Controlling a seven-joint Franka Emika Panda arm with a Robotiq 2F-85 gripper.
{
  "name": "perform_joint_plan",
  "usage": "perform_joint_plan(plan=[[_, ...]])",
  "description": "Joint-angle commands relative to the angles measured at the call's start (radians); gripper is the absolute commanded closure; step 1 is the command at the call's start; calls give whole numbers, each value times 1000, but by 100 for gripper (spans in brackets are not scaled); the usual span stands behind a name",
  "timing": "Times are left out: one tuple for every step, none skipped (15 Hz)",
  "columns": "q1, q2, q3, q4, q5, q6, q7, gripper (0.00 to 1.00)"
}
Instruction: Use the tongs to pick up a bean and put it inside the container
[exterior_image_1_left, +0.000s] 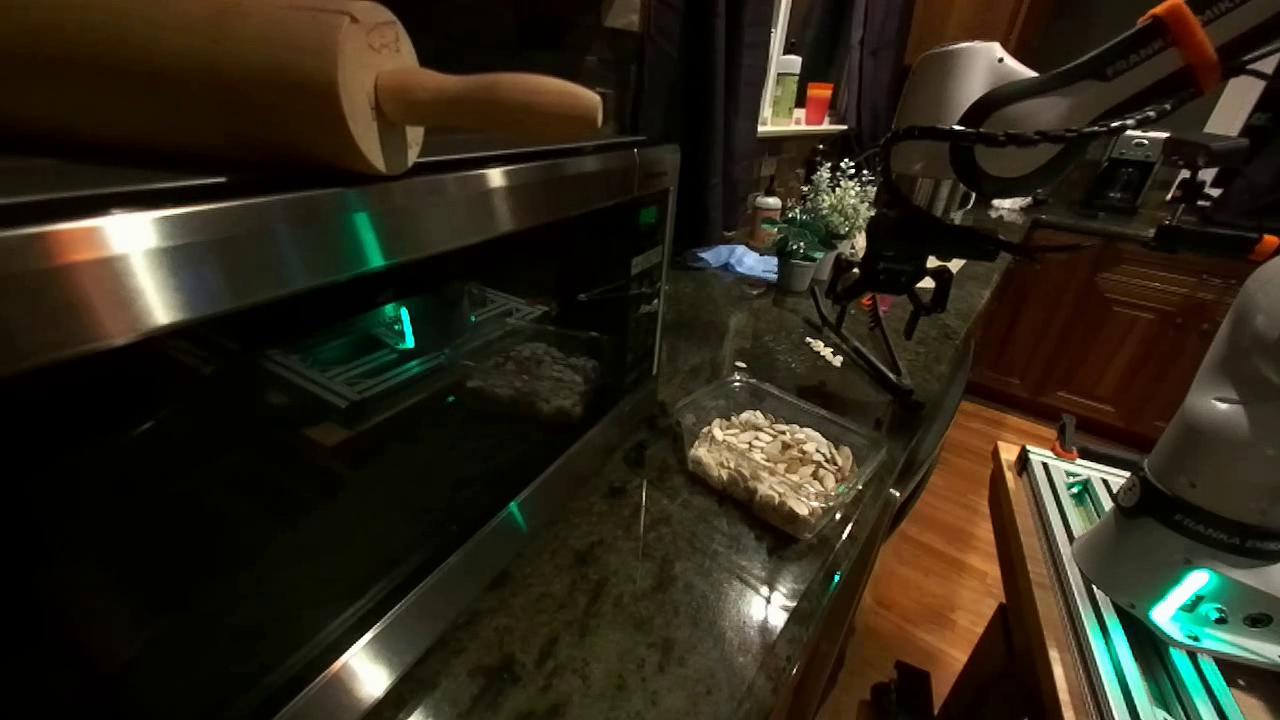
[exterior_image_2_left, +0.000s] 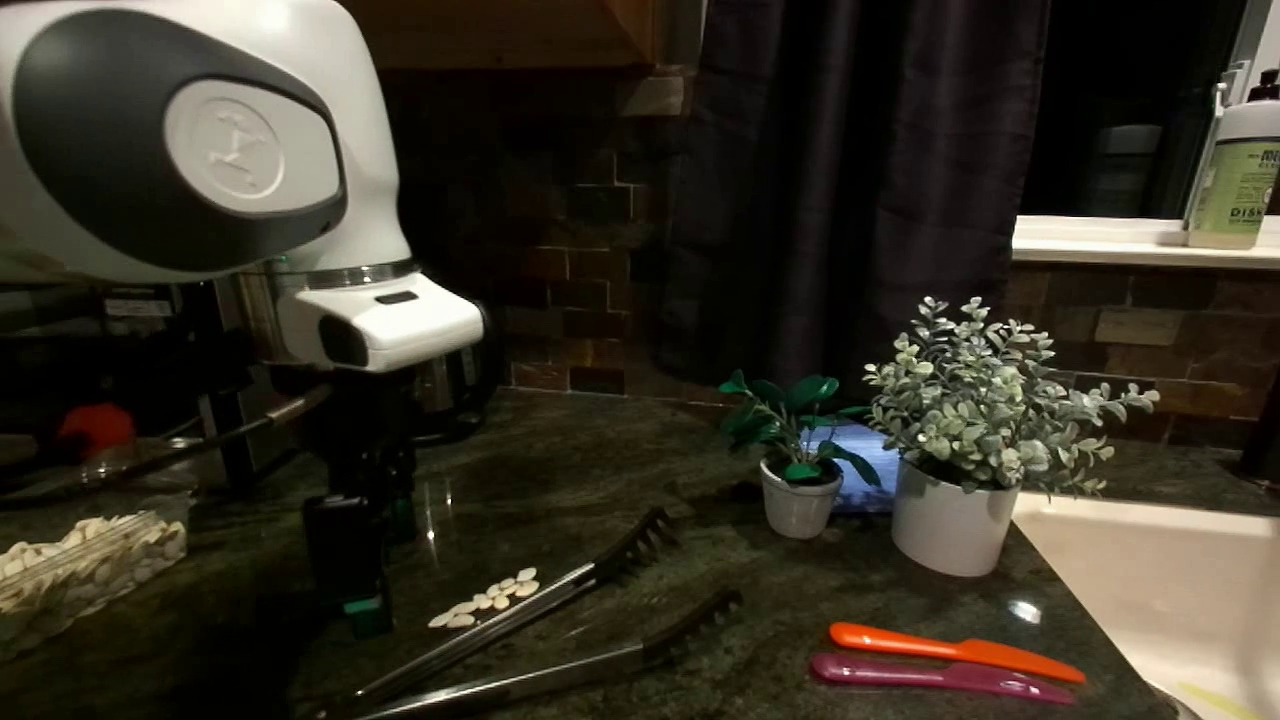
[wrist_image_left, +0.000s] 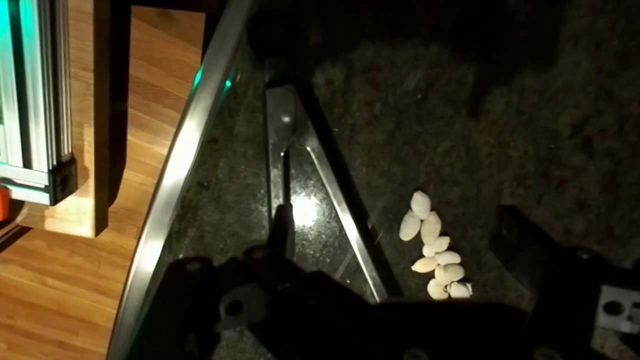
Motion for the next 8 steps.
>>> perform_joint_plan(plan=[[-3,75,-38,1,-45,76,-42,0],[-12,83,-46,1,-67,79,-53,0],[-14,90,-54,2,-82,82,-62,0],[-24,92,-61,3,-105,80,-69,0],[-32,94,-66,5,-126,79,-69,0],[-38,95,-72,6,-147,78,-74,0],[-44,97,-78,8,-163,79,-74,0],[-48,103,-84,9,-174,85,-72,0]])
